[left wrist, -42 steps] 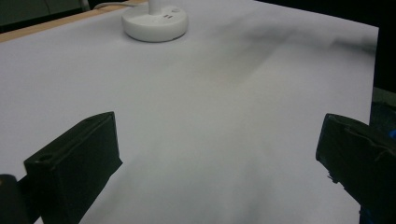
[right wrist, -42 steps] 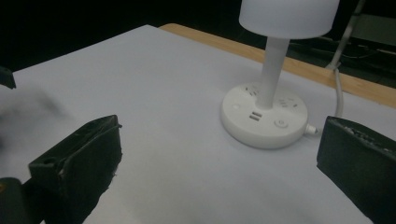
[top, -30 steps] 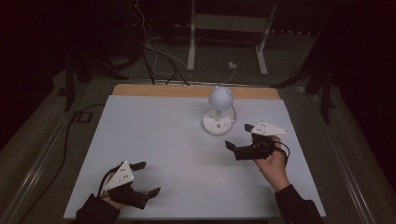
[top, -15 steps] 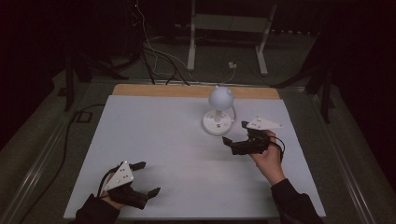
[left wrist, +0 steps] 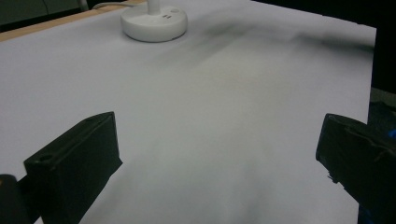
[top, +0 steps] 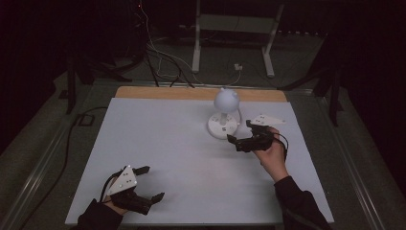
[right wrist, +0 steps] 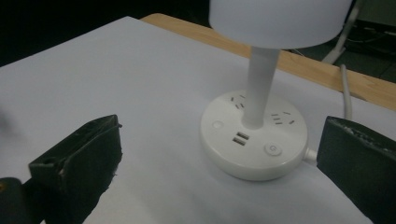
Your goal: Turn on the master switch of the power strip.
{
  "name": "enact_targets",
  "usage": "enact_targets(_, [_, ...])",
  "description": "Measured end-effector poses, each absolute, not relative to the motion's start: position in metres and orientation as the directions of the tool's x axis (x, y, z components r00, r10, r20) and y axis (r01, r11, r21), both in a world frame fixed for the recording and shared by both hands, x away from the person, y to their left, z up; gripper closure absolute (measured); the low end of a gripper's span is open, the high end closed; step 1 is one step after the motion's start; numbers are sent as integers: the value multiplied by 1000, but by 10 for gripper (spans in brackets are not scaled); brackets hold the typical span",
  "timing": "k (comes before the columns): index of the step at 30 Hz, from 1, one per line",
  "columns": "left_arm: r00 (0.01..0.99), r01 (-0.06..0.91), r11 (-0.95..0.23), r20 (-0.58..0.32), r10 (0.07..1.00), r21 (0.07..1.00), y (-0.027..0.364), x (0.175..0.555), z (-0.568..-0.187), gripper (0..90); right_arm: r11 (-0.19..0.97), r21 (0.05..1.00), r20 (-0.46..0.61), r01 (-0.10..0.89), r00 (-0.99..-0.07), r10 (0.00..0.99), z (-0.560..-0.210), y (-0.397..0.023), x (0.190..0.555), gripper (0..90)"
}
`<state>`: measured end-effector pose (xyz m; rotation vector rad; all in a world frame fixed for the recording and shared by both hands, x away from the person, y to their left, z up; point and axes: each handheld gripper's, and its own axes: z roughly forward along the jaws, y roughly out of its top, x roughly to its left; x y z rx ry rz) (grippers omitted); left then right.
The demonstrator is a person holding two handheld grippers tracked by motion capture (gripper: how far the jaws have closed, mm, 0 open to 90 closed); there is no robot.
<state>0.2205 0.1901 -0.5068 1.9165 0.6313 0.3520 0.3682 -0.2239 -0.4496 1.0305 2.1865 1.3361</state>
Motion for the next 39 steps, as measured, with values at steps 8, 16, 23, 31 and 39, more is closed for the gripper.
enact_targets(8, [819, 270, -321, -42, 572, 908, 190, 221, -507, 1, 289, 855, 82, 431, -662, 745, -458, -224, 388, 0])
enact_targets(16, [820, 270, -322, -42, 570, 907, 190, 221, -507, 1, 327, 825, 102, 462, -690, 717, -467, -223, 403, 0])
enact_targets(23, [820, 271, -324, -41, 571, 906, 191, 221, -507, 1, 331, 825, 114, 459, -708, 697, -474, -225, 418, 0])
enact_targets(31, [821, 269, -324, -40, 570, 907, 191, 221, -507, 1, 352, 829, 93, 435, -728, 679, -482, -228, 428, 0])
enact_targets(39, [820, 271, -326, -40, 571, 906, 191, 221, -508, 2, 370, 834, 49, 410, -723, 689, -486, -231, 432, 0])
